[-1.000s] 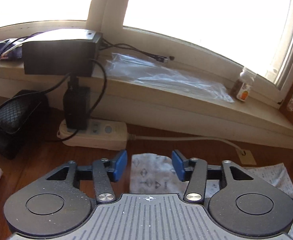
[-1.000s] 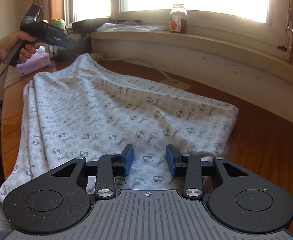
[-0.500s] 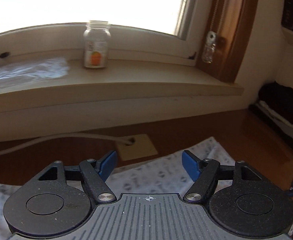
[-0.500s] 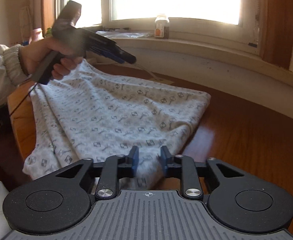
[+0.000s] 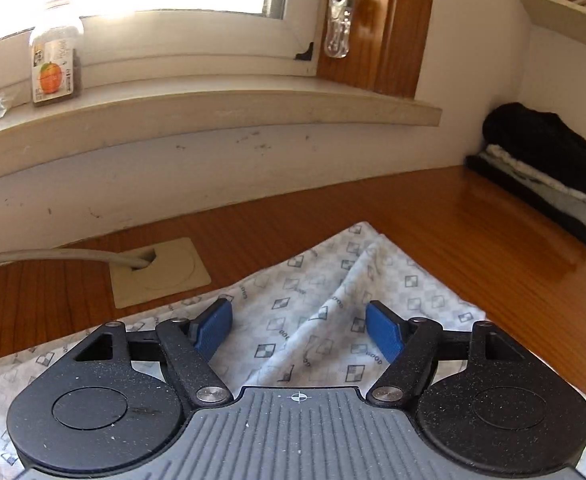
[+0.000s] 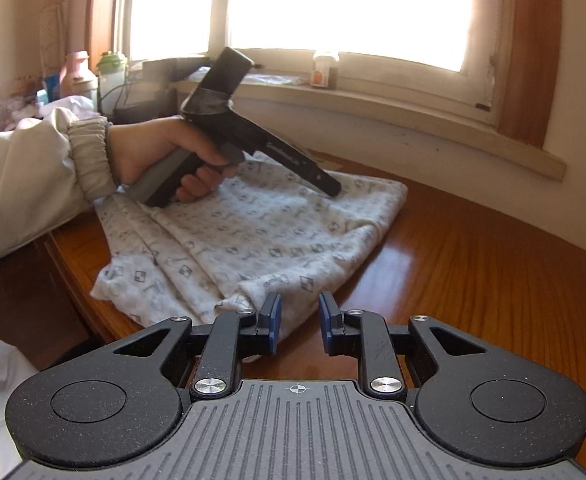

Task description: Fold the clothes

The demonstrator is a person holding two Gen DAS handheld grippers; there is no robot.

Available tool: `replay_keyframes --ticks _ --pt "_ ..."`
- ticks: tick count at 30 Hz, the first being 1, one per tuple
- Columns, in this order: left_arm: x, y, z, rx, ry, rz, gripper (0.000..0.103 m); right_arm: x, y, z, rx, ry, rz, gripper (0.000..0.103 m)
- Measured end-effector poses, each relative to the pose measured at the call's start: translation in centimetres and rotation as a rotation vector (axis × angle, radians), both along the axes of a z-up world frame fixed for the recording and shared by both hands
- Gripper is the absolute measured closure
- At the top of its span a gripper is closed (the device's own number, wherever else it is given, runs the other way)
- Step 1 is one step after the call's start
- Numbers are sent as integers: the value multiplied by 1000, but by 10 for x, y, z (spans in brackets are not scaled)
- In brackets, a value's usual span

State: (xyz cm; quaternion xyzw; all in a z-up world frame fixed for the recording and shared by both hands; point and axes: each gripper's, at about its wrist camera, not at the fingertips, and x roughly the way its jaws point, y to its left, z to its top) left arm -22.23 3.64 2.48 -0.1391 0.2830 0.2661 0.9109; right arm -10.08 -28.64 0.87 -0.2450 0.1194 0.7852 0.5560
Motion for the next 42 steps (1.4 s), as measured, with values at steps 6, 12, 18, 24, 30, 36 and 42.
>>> replay_keyframes --ticks 6,12,18,24,30,36,42 --pt "3 -3 1 23 26 8 26 -20 -2 10 34 -99 24 79" --pt "6 -2 -1 24 26 13 26 -37 3 1 -26 -193 56 77" --pt "4 -3 0 30 27 29 26 -34 5 -11 -8 -245 -1 95" --pt "0 10 21 -95 -113 55 26 -1 6 -17 51 -338 -112 96" --pt "34 37 48 -170 -134 25 27 64 28 -26 52 -318 -267 94" --pt "87 69 36 -209 -89 -61 53 78 23 -23 117 -231 -266 80" --pt "127 89 9 -262 -34 -112 53 75 22 -25 124 -223 -239 80"
